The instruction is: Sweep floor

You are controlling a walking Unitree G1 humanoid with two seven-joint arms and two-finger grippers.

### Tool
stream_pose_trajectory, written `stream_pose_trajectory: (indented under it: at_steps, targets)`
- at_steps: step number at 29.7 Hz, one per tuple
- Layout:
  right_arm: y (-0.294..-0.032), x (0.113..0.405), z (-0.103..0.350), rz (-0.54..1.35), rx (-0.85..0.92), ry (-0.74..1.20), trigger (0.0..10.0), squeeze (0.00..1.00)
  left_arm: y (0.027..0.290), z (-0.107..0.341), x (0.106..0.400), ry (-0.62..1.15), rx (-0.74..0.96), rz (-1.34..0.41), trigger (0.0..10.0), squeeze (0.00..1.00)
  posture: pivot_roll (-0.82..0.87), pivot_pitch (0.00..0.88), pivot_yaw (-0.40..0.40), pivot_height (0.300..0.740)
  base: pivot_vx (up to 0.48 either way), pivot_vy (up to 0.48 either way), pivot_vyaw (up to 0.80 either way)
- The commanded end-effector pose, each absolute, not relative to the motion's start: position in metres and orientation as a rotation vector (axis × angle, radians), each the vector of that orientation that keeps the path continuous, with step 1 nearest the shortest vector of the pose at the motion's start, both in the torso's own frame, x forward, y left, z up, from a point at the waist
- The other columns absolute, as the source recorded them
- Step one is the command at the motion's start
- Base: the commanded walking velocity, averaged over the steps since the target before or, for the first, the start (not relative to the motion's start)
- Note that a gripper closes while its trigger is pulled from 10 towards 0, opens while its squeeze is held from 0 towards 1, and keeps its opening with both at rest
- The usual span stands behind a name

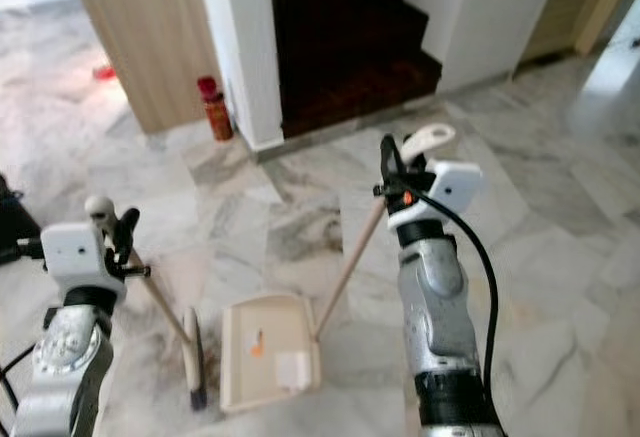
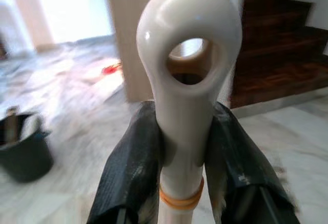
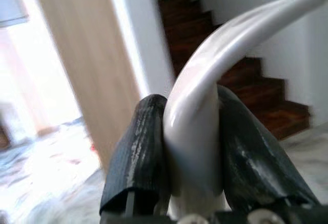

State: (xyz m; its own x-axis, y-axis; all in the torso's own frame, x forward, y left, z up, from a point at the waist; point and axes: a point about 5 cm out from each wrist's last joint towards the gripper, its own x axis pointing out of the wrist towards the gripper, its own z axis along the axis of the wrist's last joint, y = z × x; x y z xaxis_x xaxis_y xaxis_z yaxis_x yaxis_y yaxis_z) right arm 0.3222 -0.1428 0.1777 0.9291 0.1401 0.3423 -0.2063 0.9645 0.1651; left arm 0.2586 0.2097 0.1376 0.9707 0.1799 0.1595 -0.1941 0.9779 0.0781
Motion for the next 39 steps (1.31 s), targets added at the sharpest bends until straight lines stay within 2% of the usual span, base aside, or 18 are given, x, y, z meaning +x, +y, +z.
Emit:
stream_pose_trajectory:
  at_steps: [1,8,16,35,39]
  targets:
    - [-0.1411,0.3206,0.1926,0.192,0.229,-0.409,10.0,0.0,0.2089,0.1514,0.2593,-0.219,0.121,0.187,10.0,0.0,0.0,0.046,0.016,0.74,0.0,0.319,0.0]
    - [-0.1405,0.3209,0.1944,0.199,0.214,-0.416,10.0,0.0,0.208,0.1518,0.2598,-0.221,0.119,0.187,10.0,0.0,0.0,0.051,0.014,0.74,0.0,0.324,0.0]
    - [-0.1379,0.3199,0.195,0.214,0.208,-0.419,10.0,0.0,0.2083,0.1507,0.2578,-0.216,0.121,0.192,10.0,0.0,0.0,0.068,0.012,0.74,0.0,0.326,0.6]
    - [-0.138,0.3207,0.1963,0.182,0.203,-0.425,10.0,0.0,0.2121,0.1516,0.2563,-0.21,0.136,0.197,10.0,0.0,0.01,0.104,0.021,0.74,0.0,0.326,0.0]
    - [-0.1377,0.3212,0.1962,0.189,0.203,-0.421,10.0,0.0,0.212,0.1521,0.2565,-0.21,0.138,0.197,10.0,0.0,0.02,0.106,0.019,0.74,0.0,0.327,0.62]
